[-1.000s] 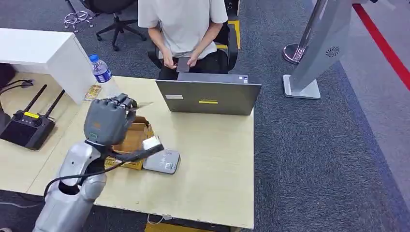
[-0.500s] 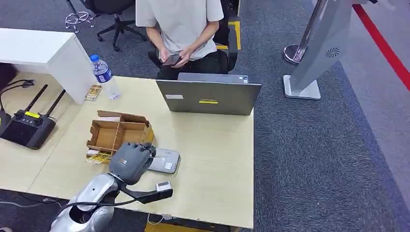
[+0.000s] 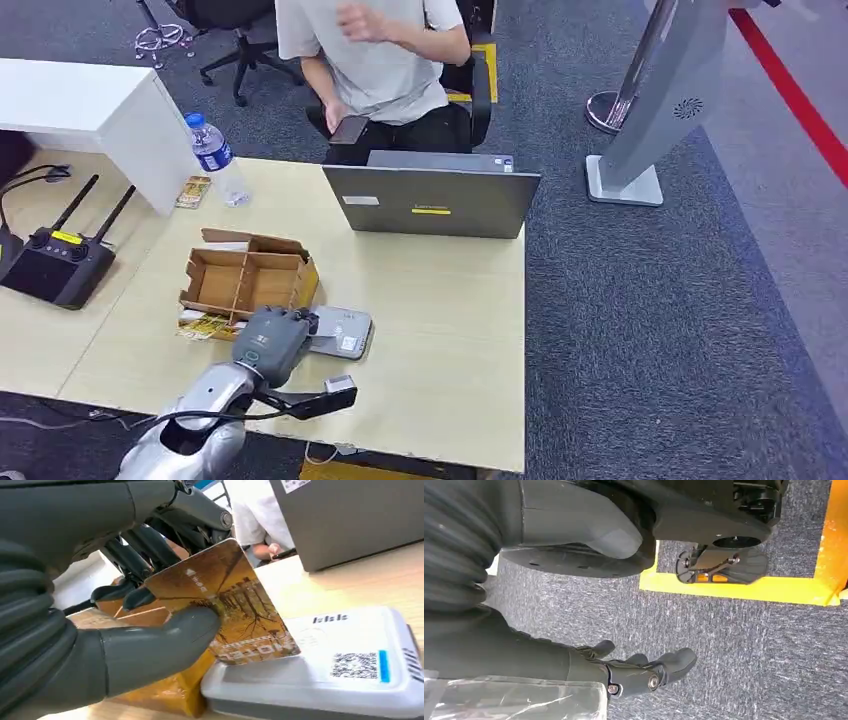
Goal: Pass the card to the sensor for recognition and then transmit it.
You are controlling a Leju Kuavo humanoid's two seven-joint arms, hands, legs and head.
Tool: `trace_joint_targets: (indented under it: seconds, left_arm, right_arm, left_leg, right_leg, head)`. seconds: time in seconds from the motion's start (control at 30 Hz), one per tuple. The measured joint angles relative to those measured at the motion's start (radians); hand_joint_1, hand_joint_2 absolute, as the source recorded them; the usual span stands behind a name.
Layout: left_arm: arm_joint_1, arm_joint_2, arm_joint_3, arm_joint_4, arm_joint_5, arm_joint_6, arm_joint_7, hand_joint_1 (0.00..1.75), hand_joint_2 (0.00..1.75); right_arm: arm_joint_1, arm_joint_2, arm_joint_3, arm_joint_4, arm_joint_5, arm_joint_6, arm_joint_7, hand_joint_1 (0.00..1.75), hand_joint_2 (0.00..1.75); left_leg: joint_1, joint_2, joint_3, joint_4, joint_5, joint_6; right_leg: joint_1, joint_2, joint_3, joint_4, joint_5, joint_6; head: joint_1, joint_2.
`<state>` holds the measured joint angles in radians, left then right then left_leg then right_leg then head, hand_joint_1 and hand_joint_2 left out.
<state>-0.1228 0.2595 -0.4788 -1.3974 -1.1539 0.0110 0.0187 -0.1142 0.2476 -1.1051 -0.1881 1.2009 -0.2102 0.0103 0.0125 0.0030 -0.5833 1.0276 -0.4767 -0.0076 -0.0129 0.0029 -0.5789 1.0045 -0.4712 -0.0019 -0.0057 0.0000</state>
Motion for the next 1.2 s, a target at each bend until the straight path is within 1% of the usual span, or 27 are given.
trace_joint_targets:
  seconds: [0.23, 0.37, 0.47, 0.53, 0.63, 0.73, 0.8, 0.87, 0.9, 0.93, 1.03, 1.13, 1.2]
  left_arm:
    - [-0.02, -0.031, 0.0, 0.05, -0.019, 0.012, 0.003, 1.75, 1.75]
    - [-0.024, -0.04, 0.001, 0.057, -0.024, 0.039, -0.002, 1.75, 1.75]
    - [-0.023, -0.041, 0.005, 0.046, -0.022, 0.063, -0.014, 1.75, 1.75]
    - [-0.02, -0.04, 0.016, -0.001, -0.023, 0.08, -0.014, 1.75, 1.75]
    - [-0.032, -0.042, 0.043, -0.078, -0.062, 0.159, -0.009, 1.75, 1.75]
    - [-0.048, -0.051, 0.077, -0.156, -0.114, 0.278, -0.001, 1.75, 1.75]
    - [-0.062, -0.058, 0.098, -0.192, -0.134, 0.345, 0.002, 1.75, 1.75]
    - [-0.083, -0.066, 0.136, -0.218, -0.139, 0.399, 0.002, 1.75, 1.75]
    - [-0.097, -0.068, 0.153, -0.224, -0.14, 0.404, 0.003, 1.75, 1.75]
    - [-0.113, -0.07, 0.172, -0.225, -0.138, 0.393, 0.007, 1.75, 1.75]
    - [-0.186, -0.07, 0.227, -0.209, -0.137, 0.328, 0.029, 1.75, 1.75]
    - [-0.296, -0.069, 0.261, -0.131, -0.146, 0.262, 0.053, 1.75, 1.75]
    - [-0.369, -0.069, 0.267, -0.063, -0.16, 0.226, 0.066, 1.75, 1.75]
  right_arm:
    - [0.0, 0.0, 0.0, 0.0, 0.002, 0.005, 0.0, 0.0, 1.75]
    - [0.0, 0.0, 0.0, 0.0, 0.002, 0.007, 0.0, 0.0, 1.75]
    - [0.0, 0.0, 0.0, 0.0, 0.001, 0.004, -0.001, 0.0, 1.75]
    - [0.001, 0.0, 0.0, 0.0, 0.0, -0.003, -0.003, 0.0, 1.75]
    - [0.001, 0.0, 0.001, 0.0, 0.002, -0.007, -0.003, 0.0, 1.75]
    - [0.001, 0.0, 0.004, 0.0, 0.019, -0.006, -0.002, 0.0, 1.75]
    - [0.001, 0.0, 0.011, 0.0, 0.028, -0.003, 0.001, 0.0, 1.75]
    - [0.0, 0.0, 0.021, 0.0, 0.04, 0.0, 0.006, 0.0, 1.75]
    - [0.0, 0.0, 0.025, 0.0, 0.043, 0.002, 0.008, 0.0, 1.75]
    - [0.0, 0.0, 0.026, 0.0, 0.047, 0.005, 0.009, 0.0, 1.75]
    - [0.0, 0.0, 0.033, 0.0, 0.056, 0.013, 0.01, 0.0, 1.75]
    - [0.0, 0.0, 0.044, 0.0, 0.062, 0.018, 0.013, 0.0, 1.75]
    - [-0.001, 0.0, 0.049, 0.0, 0.071, 0.023, 0.014, 0.0, 1.75]
  left_leg:
    - [0.0, 0.0, 0.0, 0.0, 0.0, 0.0]
    - [0.0, 0.0, 0.001, 0.0, 0.0, 0.0]
    - [0.0, 0.0, 0.001, 0.0, 0.0, 0.0]
    - [0.0, 0.0, 0.0, 0.0, 0.001, 0.0]
    - [0.0, 0.0, 0.0, 0.0, 0.001, 0.0]
    - [0.0, 0.0, 0.0, 0.0, 0.0, 0.0]
    - [0.0, 0.0, 0.0, 0.0, 0.001, 0.0]
    - [0.0, 0.0, 0.001, 0.0, 0.001, 0.0]
    - [0.0, 0.0, 0.001, 0.0, 0.001, 0.0]
    - [0.0, 0.0, 0.001, 0.0, 0.001, 0.0]
    - [0.001, -0.001, 0.0, 0.0, 0.002, -0.001]
    - [0.001, -0.002, 0.0, 0.0, 0.004, -0.001]
    - [0.001, -0.002, 0.0, 0.0, 0.005, -0.001]
  right_leg:
    - [0.0, 0.0, 0.001, 0.0, 0.0, 0.0]
    - [0.0, 0.0, 0.001, 0.0, 0.0, 0.0]
    - [0.0, 0.0, 0.001, 0.0, 0.0, 0.0]
    - [0.0, 0.0, 0.0, 0.0, 0.0, 0.0]
    - [0.0, 0.0, 0.0, 0.0, 0.0, 0.0]
    - [0.0, 0.0, 0.0, 0.0, 0.0, 0.0]
    - [0.0, -0.001, 0.0, 0.0, 0.0, 0.0]
    - [0.0, 0.0, 0.0, 0.0, 0.0, 0.0]
    - [0.0, 0.0, 0.0, 0.0, 0.0, 0.0]
    - [0.0, 0.0, 0.0, 0.0, 0.001, 0.0]
    - [0.0, -0.001, 0.0, 0.0, 0.001, -0.001]
    - [0.0, -0.002, 0.0, 0.001, 0.002, -0.001]
    - [0.0, -0.002, 0.0, 0.001, 0.003, -0.002]
  head:
    - [0.0, 0.0]
    - [0.0, 0.0]
    - [0.0, 0.0]
    - [0.0, 0.0]
    - [0.0, 0.0]
    - [0.0, 0.0]
    - [0.0, 0.0]
    - [0.0, 0.0]
    - [0.0, 0.0]
    - [0.0, 0.0]
    - [0.0, 0.0]
    - [0.0, 0.0]
    - [0.0, 0.0]
